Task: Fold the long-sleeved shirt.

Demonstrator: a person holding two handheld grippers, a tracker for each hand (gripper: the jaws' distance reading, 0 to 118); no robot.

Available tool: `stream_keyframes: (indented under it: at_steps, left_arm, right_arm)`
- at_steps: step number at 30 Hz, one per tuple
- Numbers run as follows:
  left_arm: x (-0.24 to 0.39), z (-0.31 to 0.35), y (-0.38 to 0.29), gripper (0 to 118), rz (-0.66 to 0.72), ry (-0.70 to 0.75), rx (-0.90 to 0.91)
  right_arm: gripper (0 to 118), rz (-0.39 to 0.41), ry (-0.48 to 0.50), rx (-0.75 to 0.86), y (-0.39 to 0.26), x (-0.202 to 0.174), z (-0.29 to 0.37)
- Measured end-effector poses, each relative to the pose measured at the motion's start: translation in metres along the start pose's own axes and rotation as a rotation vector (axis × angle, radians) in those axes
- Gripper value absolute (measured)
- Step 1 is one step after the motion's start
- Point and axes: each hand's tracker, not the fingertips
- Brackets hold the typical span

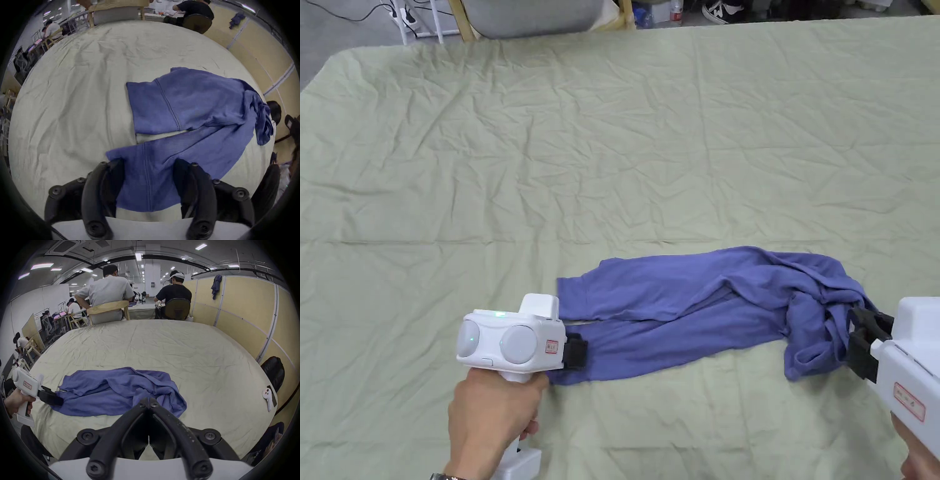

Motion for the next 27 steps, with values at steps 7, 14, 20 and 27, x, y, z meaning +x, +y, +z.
stream_keyframes:
  at_steps: [7, 14, 20, 27]
  left_arm:
    - [-0.007, 0.005, -0.001, 7, 0.06, -0.026, 0.019]
    - [-0.005, -0.006, -0.001, 7, 0.044, -0.006, 0.003]
    - [-0.005, 0.0, -0.008, 7, 0.092, -0.038, 0.02]
    - [0.004, 0.002, -0.007, 7, 0.088, -0.026, 0.022]
  right_arm:
    - [3, -0.007, 0.004, -0.017, 0.0, 0.01, 0.003]
    - [81, 0.235, -0.018, -0.146, 0.014, 0.037, -0.013]
    - [81, 0.261, 0.055, -0.282, 0.015, 0.078, -0.068]
    - [53, 0.118, 0.205, -0.397, -0.016, 0.088, -0.13]
